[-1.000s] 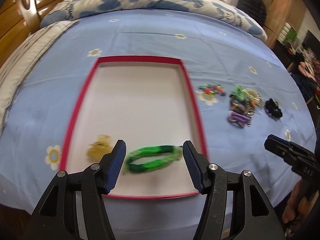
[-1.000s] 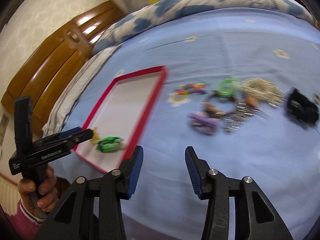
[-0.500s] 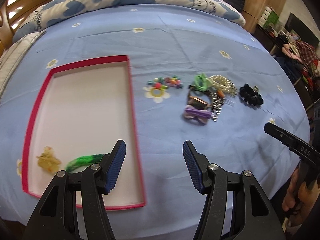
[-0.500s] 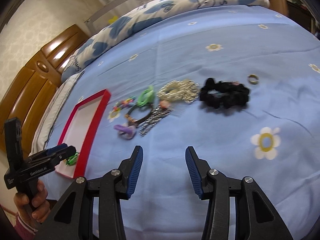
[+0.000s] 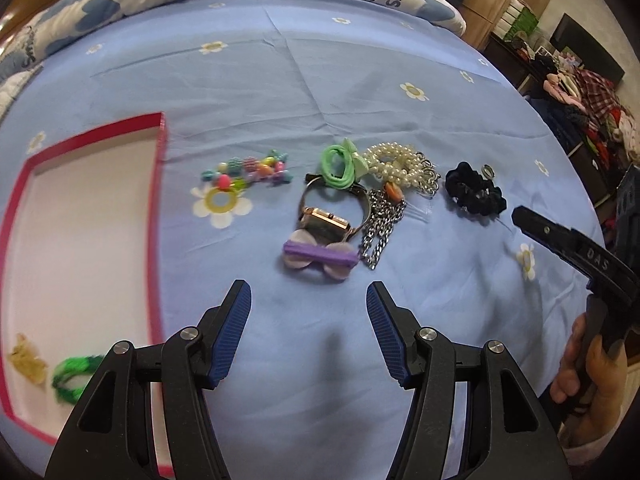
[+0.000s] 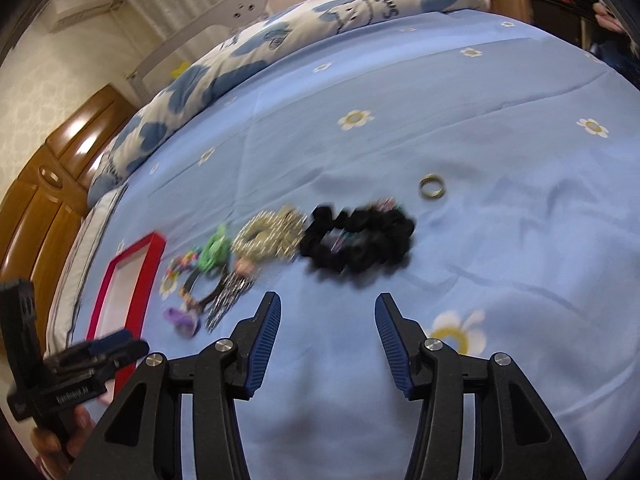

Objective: Organize jewelry
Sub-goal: 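Move both tools back over the jewelry pile, then grasp the purple bow hair tie with the left tool while the right tool grasps the black scrunchie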

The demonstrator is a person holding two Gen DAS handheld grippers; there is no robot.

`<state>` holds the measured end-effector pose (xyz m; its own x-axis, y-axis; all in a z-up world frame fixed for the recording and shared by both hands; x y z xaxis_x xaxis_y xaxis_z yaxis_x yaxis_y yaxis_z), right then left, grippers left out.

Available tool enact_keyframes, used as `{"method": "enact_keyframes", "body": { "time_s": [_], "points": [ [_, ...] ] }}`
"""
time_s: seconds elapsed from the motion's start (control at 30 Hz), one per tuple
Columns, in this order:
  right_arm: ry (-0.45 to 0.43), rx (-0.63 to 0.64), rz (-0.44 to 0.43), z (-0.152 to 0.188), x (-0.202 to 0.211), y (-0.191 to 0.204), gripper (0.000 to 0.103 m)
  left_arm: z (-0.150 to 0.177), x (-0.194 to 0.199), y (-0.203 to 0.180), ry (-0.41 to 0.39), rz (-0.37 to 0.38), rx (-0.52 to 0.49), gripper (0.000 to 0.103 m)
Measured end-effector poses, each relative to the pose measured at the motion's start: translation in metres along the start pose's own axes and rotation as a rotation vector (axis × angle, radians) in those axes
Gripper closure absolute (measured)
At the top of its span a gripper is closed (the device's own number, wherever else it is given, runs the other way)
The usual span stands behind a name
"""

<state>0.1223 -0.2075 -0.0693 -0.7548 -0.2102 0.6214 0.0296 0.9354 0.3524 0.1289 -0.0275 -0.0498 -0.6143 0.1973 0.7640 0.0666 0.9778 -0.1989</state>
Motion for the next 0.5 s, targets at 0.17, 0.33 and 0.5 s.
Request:
{"method": "enact_keyframes", "body": {
  "time_s": [0.17,0.33,0.5],
  "points": [
    [-0.003,-0.029,0.038,-0.016,-0.022,-0.018,0.051,-0.004,-0.020,0.001,0.018,0.016,0.025,0.044],
    [0.017,-0.024,0.058,-0.020,-0.041,-0.027,0.057,-0.004,-0.037,0.005,0.055,0.043,0.047,0.063],
    [0.012,0.002,0.062,-0.014,-0.038,-0.023,0.094,0.000,-0.036,0.006,0.053,0.064,0.031,0.096]
  ]
}}
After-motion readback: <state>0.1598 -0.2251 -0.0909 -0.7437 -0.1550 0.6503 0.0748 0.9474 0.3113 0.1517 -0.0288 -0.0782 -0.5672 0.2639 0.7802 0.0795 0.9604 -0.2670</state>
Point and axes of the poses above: each gripper's, at about its wrist camera, not at the fingertips, and x roughly against the way its jaws point, y to its left, z to its underside, the point moved 3 cm from there along -x, roughly the way its jaws point, and after that the axes turned 13 degrees about -y, right-handed, at the moved point
